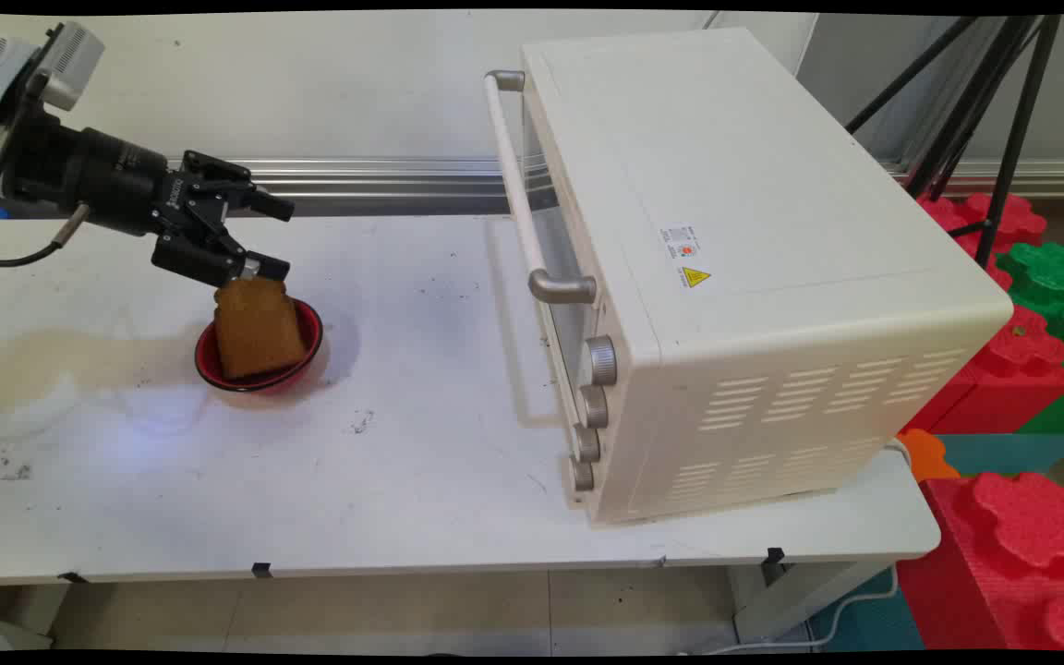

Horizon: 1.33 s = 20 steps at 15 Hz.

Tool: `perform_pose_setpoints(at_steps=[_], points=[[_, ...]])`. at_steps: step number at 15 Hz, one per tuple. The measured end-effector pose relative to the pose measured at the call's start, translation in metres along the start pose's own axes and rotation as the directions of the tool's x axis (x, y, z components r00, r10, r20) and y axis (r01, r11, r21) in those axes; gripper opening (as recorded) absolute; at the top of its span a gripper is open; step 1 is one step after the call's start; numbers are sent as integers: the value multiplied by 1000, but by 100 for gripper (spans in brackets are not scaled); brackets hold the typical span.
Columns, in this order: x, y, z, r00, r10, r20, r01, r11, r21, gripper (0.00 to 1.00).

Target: Open the oven

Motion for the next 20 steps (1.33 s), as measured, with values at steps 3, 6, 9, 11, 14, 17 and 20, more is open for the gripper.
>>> perform_pose_setpoints(at_steps=[3, 6, 9, 11, 14, 17, 20], points=[[5, -1, -2, 1000, -5, -15, 5, 1000, -1, 100], [15, -2, -6, 999, -14, -44, 14, 1000, -1, 100], [25, -5, -10, 997, -20, -71, 20, 1000, 0, 100], [34, -9, -13, 995, -24, -99, 24, 1000, 0, 100], [53, -13, -13, 989, -25, -149, 25, 1000, -4, 100], [67, -16, -9, 983, -24, -181, 22, 1000, -10, 100], [83, -18, 0, 978, -23, -208, 20, 1000, -18, 100]])
